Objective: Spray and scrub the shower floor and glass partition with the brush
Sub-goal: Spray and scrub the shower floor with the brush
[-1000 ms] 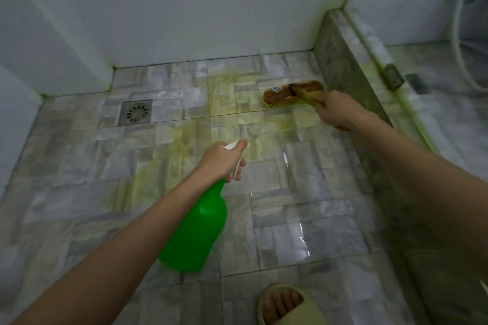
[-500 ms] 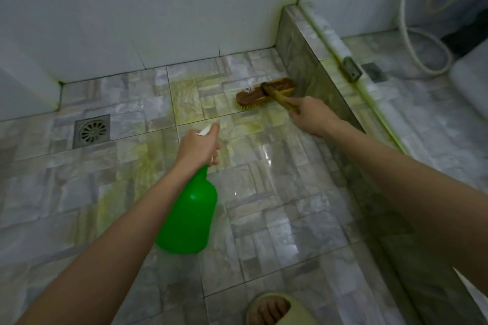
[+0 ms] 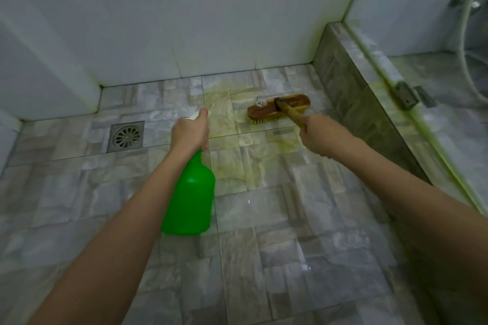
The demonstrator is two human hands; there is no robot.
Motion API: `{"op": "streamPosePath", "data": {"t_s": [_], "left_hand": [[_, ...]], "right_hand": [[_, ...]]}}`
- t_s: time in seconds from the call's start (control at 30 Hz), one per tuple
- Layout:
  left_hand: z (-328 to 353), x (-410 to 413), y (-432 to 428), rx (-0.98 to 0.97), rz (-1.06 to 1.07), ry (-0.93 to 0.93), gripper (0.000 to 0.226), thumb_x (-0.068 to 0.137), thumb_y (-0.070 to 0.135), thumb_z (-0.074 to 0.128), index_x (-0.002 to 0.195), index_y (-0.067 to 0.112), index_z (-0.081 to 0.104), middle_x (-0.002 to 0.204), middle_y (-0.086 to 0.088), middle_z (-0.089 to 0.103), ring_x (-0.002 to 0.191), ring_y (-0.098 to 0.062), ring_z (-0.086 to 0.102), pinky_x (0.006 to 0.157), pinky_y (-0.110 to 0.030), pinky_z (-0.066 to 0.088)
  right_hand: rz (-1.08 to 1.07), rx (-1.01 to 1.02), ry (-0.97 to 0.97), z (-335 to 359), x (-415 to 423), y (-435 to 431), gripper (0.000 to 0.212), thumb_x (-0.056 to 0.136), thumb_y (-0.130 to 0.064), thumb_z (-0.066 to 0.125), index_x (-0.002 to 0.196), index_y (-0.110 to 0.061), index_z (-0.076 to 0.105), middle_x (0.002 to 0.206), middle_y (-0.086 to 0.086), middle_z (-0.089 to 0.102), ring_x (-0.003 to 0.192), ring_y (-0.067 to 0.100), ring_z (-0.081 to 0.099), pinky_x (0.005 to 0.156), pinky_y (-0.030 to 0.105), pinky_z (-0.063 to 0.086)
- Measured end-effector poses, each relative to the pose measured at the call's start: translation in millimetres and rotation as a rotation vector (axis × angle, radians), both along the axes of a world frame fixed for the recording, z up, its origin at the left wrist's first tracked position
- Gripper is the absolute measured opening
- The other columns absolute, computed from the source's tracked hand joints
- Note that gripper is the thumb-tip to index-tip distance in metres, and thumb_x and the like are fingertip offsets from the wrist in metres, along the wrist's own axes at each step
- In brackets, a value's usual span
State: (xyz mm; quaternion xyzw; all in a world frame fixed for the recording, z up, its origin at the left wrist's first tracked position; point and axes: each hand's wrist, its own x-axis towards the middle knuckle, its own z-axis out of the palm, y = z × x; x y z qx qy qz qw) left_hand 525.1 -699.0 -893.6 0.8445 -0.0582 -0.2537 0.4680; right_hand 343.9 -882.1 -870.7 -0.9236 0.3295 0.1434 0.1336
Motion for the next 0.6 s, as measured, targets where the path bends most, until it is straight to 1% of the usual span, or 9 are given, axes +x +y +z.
{"op": "streamPosePath", "data": {"t_s": [0.03, 0.1, 0.13, 0.2, 0.3, 0.43, 0.5, 0.57, 0.6], "left_hand": [[-0.4, 6.7, 0.4, -0.004, 0.018, -0.005, 0.042, 0.089, 0.053, 0.052, 0.079, 0.013, 0.062, 0.083, -0.009, 0.071, 0.072, -0.028, 0.067, 0.072, -0.034, 0.059], [3.4, 15.1, 1.9, 0.021, 0.004, -0.016, 0.042, 0.092, 0.051, 0.051, 0.082, 0.012, 0.065, 0.079, -0.002, 0.07, 0.071, -0.02, 0.065, 0.061, -0.028, 0.052], [3.8, 17.9, 1.3, 0.033, -0.017, -0.017, 0.043, 0.094, 0.049, 0.05, 0.085, 0.011, 0.068, 0.078, 0.0, 0.071, 0.068, -0.016, 0.064, 0.055, -0.026, 0.047], [-0.2, 23.7, -2.7, 0.013, -0.027, -0.013, 0.043, 0.094, 0.047, 0.052, 0.086, 0.009, 0.07, 0.081, -0.004, 0.074, 0.061, -0.018, 0.064, 0.056, -0.027, 0.051], [0.6, 25.4, -6.9, -0.054, 0.031, -0.014, 0.042, 0.093, 0.047, 0.056, 0.081, 0.008, 0.066, 0.079, -0.01, 0.07, 0.053, -0.021, 0.06, 0.057, -0.033, 0.056], [1.6, 28.5, -2.3, -0.112, 0.049, -0.012, 0.047, 0.096, 0.048, 0.055, 0.095, 0.005, 0.073, 0.082, -0.005, 0.076, 0.059, -0.017, 0.068, 0.041, -0.017, 0.047], [3.9, 28.1, 1.2, -0.167, 0.084, -0.007, 0.048, 0.097, 0.049, 0.054, 0.088, 0.008, 0.075, 0.08, -0.005, 0.077, 0.061, -0.015, 0.071, 0.047, -0.018, 0.048], [8.7, 22.8, 4.8, -0.198, 0.128, -0.009, 0.048, 0.096, 0.053, 0.054, 0.082, 0.013, 0.076, 0.077, -0.003, 0.078, 0.066, -0.013, 0.073, 0.057, -0.025, 0.053], [10.8, 19.6, 6.7, -0.195, 0.138, -0.021, 0.049, 0.096, 0.054, 0.053, 0.08, 0.014, 0.076, 0.076, -0.001, 0.078, 0.068, -0.013, 0.073, 0.059, -0.026, 0.054]], "right_hand": [[-0.003, 0.0, 0.008, -1.5, 6.0, -1.5, 0.078, 0.094, -0.007, 0.028, 0.146, -0.056, -0.004, 0.111, 0.02, 0.059, 0.07, 0.03, 0.057, 0.07, 0.039, 0.048], [-0.004, -0.003, 0.007, -3.7, 18.8, -5.7, 0.077, 0.095, -0.008, 0.029, 0.145, -0.057, -0.006, 0.108, 0.025, 0.059, 0.053, 0.02, 0.046, 0.06, 0.036, 0.05], [-0.002, -0.001, 0.005, -3.6, 25.4, -6.9, 0.077, 0.096, -0.009, 0.029, 0.145, -0.057, -0.006, 0.103, 0.024, 0.06, 0.053, 0.02, 0.048, 0.053, 0.033, 0.049], [0.013, -0.002, 0.012, -1.8, 37.7, -8.5, 0.077, 0.096, -0.008, 0.03, 0.145, -0.056, -0.005, 0.093, 0.018, 0.06, 0.055, 0.023, 0.054, 0.044, 0.03, 0.044], [0.023, 0.011, 0.056, 7.9, 50.6, -6.9, 0.077, 0.095, -0.007, 0.032, 0.147, -0.054, 0.0, 0.087, 0.011, 0.057, 0.056, 0.021, 0.056, 0.043, 0.028, 0.043], [0.037, 0.022, 0.107, 10.6, 67.7, 5.5, 0.083, 0.092, -0.002, 0.032, 0.147, -0.054, -0.001, 0.096, 0.011, 0.057, 0.056, 0.019, 0.055, 0.041, 0.028, 0.041], [0.055, -0.002, 0.023, 1.8, 85.4, -7.3, 0.083, 0.091, -0.001, 0.032, 0.147, -0.054, 0.001, 0.106, 0.016, 0.058, 0.057, 0.019, 0.053, 0.041, 0.028, 0.038], [0.053, -0.019, -0.01, -1.6, 104.5, -31.6, 0.081, 0.092, -0.002, 0.031, 0.147, -0.054, 0.002, 0.119, 0.023, 0.055, 0.057, 0.02, 0.052, 0.04, 0.027, 0.035], [0.05, -0.033, -0.009, 2.9, 111.9, -39.3, 0.079, 0.093, -0.002, 0.031, 0.148, -0.051, 0.005, 0.118, 0.023, 0.055, 0.057, 0.021, 0.052, 0.04, 0.026, 0.036]]}}
